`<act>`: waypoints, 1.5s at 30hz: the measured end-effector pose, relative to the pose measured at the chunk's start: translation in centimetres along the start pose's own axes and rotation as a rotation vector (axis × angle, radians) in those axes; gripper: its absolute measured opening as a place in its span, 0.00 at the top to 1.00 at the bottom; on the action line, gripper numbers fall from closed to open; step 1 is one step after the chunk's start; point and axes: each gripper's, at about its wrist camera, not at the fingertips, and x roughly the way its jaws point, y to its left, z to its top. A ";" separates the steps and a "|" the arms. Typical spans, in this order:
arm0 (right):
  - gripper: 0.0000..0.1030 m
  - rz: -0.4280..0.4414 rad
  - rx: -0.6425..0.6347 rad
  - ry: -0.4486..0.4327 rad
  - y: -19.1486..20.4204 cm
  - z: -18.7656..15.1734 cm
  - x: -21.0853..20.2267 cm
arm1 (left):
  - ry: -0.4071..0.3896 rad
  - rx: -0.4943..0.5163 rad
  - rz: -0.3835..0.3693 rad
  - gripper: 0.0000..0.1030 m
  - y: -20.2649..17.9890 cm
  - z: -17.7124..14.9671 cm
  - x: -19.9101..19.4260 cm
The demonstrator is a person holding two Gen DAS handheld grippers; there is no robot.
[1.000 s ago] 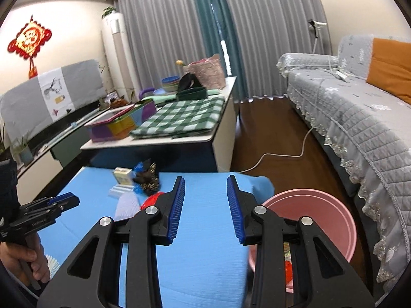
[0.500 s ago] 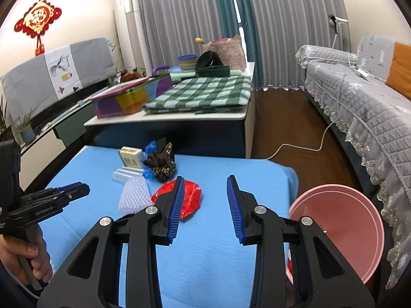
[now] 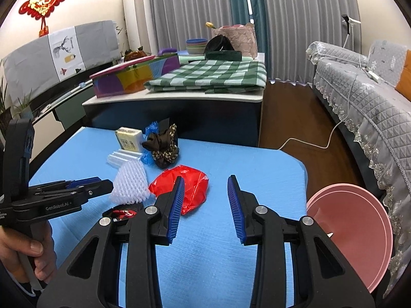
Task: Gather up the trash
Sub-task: 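Reach the left tool to the white bubble-wrap sleeve while the right tool reaches the red plastic bag, then close the left tool on the bubble wrap while the right tool grasps and lifts the red bag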
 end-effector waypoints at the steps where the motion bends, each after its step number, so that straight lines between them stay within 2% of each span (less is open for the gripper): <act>1: 0.62 0.001 -0.003 0.004 0.1 -0.1 0.2 | 0.006 -0.003 0.001 0.61 0.0 0.0 0.3; 7: 0.47 0.011 -0.026 0.023 0.8 -0.3 1.5 | 0.019 -0.006 0.022 0.63 0.2 0.0 1.3; 9: 0.42 0.016 -0.031 0.028 1.0 -0.3 1.9 | 0.042 -0.008 0.012 0.72 0.3 -0.2 1.7; 10: 0.38 0.020 -0.032 0.032 1.2 -0.3 2.1 | 0.054 -0.002 0.017 0.73 0.3 -0.3 1.9; 11: 0.36 0.024 -0.033 0.036 1.3 -0.3 2.3 | 0.054 0.006 0.023 0.74 0.3 -0.4 2.0; 13: 0.28 0.030 -0.038 0.045 1.6 -0.3 2.9 | 0.054 0.009 0.023 0.84 0.4 -0.3 1.9; 15: 0.24 0.034 -0.039 0.053 1.9 -0.3 3.4 | 0.048 0.007 0.025 0.87 0.6 -0.1 1.6; 19: 0.15 0.038 -0.040 0.074 2.3 -0.2 4.7 | 0.019 0.015 0.049 0.89 0.9 0.2 0.8; 24: 0.10 0.049 -0.034 0.118 2.7 -0.1 6.7 | -0.014 0.000 0.076 0.89 1.8 0.6 -0.2; 39: 0.08 0.025 -0.090 0.223 4.3 -0.1 11.0 | -0.002 0.002 0.094 0.89 2.9 0.4 -0.6; 41: 0.09 0.024 -0.094 0.238 4.3 -0.2 11.4 | -0.008 0.004 0.087 0.89 2.9 0.4 -0.8; 42: 0.12 0.023 -0.095 0.238 4.3 -0.1 11.4 | -0.011 0.007 0.082 0.89 2.8 0.5 -0.9; 43: 0.20 0.019 -0.095 0.235 4.3 -0.1 11.3 | -0.014 0.012 0.080 0.89 2.7 0.5 -1.0; 45: 0.22 0.019 -0.097 0.235 4.2 -0.2 11.3 | -0.021 0.024 0.079 0.89 2.4 0.5 -1.1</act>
